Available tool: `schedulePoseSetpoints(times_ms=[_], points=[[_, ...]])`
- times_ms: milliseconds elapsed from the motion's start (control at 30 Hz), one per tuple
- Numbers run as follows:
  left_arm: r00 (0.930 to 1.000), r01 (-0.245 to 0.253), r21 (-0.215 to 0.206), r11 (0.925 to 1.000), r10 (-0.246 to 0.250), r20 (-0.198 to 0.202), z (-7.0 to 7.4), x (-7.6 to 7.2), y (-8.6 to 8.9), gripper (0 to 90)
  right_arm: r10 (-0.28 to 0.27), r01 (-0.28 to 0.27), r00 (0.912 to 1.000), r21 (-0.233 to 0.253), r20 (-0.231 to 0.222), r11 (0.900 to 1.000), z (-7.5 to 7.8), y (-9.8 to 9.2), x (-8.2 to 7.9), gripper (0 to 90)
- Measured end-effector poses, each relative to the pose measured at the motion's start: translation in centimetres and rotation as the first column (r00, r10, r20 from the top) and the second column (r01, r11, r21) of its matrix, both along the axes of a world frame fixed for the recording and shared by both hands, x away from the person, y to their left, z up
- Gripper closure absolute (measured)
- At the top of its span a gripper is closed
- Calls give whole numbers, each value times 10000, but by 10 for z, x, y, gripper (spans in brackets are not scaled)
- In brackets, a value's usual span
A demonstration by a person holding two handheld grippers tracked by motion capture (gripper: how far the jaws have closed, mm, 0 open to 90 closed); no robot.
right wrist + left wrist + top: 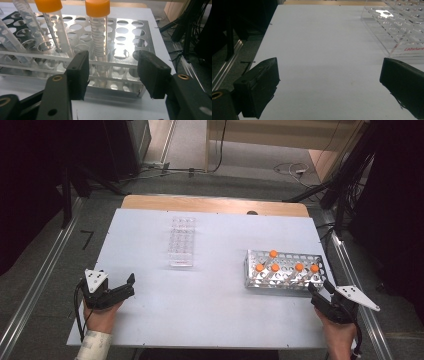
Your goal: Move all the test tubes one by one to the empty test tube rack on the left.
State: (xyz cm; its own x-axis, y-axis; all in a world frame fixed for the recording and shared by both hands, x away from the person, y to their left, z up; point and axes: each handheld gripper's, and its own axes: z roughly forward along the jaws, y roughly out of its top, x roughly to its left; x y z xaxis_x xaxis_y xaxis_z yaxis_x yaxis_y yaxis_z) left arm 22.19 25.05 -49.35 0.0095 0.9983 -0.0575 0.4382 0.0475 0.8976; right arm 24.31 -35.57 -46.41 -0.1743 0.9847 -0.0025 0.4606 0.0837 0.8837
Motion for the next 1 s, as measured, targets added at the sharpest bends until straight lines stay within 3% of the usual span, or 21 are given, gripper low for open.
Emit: schedulePoseSetpoints(times_ms=[400,1000], points=[[10000,43,7,10000,-43,-12,0,0,-1,28,338,-338,9993,-7,179,9994,3,4,10,565],[10000,20,-48,10000,-20,77,1,-1,1,31,515,-511,9985,-216,195,9985,0,13,28,673]])
